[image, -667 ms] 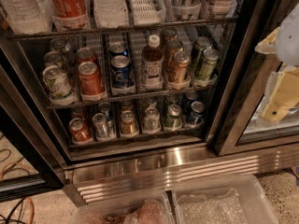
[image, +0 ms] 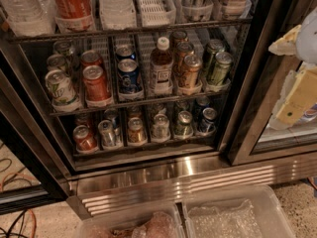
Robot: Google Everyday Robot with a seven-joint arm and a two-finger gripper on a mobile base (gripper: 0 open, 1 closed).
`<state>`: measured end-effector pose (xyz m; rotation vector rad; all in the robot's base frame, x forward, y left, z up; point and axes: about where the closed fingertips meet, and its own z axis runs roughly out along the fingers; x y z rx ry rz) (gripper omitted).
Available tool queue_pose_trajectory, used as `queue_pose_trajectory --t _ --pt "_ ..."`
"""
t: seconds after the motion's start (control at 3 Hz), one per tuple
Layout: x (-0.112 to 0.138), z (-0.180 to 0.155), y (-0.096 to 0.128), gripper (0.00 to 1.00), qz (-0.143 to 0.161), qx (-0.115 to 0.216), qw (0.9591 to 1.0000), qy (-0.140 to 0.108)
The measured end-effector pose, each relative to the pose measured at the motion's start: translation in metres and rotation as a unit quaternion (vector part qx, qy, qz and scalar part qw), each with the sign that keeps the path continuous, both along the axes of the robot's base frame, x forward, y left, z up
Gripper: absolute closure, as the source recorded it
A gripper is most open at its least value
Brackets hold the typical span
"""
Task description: Pick water bottle from top shelf of fridge
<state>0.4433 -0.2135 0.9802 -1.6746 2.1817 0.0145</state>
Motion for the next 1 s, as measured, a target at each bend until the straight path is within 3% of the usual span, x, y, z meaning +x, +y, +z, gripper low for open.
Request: queue_pose_trajectory --t 0.33,0.67,1.0 --pt "0.013 0.012 -0.005 0.0 0.002 0.097 0.9951 -0.018" --pt "0.019 0.038 0.013 0.0 0.004 0.194 0.9799 -0.045" --pt "0.016 0.046 0.026 0.0 0.013 0.221 0.9743 -0.043"
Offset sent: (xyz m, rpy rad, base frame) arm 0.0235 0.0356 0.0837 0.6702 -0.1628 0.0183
